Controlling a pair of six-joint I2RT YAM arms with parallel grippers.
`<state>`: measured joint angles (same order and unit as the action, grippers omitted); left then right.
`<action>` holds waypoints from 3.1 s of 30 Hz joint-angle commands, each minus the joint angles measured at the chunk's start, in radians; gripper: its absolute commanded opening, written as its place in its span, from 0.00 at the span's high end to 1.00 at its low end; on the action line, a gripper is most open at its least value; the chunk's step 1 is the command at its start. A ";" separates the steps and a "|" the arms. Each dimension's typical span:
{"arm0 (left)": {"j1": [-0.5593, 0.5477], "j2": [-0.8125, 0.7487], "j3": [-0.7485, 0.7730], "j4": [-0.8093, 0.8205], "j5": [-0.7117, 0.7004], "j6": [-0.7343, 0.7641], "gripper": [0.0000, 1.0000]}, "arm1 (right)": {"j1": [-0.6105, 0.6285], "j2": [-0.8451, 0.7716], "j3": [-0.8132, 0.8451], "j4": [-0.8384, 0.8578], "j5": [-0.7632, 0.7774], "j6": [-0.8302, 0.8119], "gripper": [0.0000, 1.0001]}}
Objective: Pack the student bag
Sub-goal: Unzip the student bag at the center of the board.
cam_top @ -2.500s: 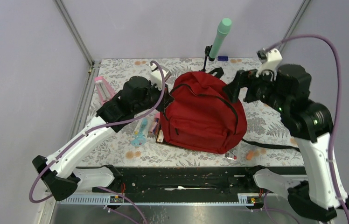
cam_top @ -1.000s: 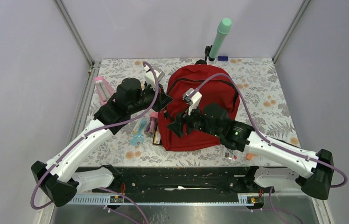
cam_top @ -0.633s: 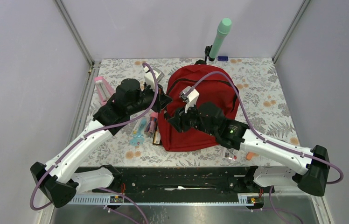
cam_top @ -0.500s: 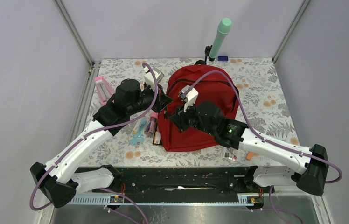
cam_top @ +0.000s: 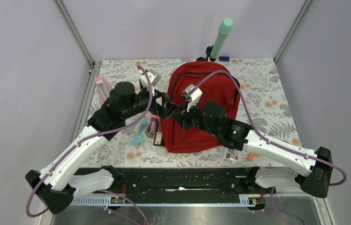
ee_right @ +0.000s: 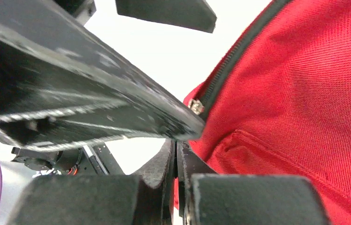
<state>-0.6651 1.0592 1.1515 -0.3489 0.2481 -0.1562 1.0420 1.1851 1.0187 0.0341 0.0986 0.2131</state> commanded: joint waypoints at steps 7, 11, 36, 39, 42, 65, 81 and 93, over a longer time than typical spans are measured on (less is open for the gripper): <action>0.004 -0.463 -0.352 0.203 -0.230 -0.108 0.01 | 0.010 -0.078 -0.030 0.092 0.014 -0.023 1.00; 0.003 -0.464 -0.435 0.261 -0.124 -0.135 0.01 | 0.010 -0.085 -0.042 0.097 0.020 -0.025 1.00; -0.210 -0.304 -0.685 0.692 -0.294 -0.438 0.27 | 0.010 -0.041 -0.041 0.097 0.046 0.070 1.00; -0.213 -0.286 -0.676 0.682 -0.310 -0.429 0.31 | 0.010 -0.041 -0.042 0.099 0.046 0.078 1.00; -0.214 -0.275 -0.679 0.691 -0.308 -0.425 0.38 | 0.010 -0.042 -0.044 0.101 0.054 0.085 1.00; -0.235 -0.294 -0.765 0.637 -0.259 -0.378 1.00 | 0.010 0.119 0.148 0.026 0.121 0.033 1.00; -0.234 -0.433 -0.821 0.459 -0.308 -0.376 1.00 | -0.026 0.453 0.607 -0.238 0.305 -0.099 1.00; -0.234 -0.465 -0.805 0.364 -0.332 -0.407 1.00 | -0.219 0.509 0.700 -0.259 0.129 0.010 1.00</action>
<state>-0.8925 0.6094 0.3374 0.0742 -0.0860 -0.5510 0.8791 1.7054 1.6539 -0.2955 0.2646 0.1909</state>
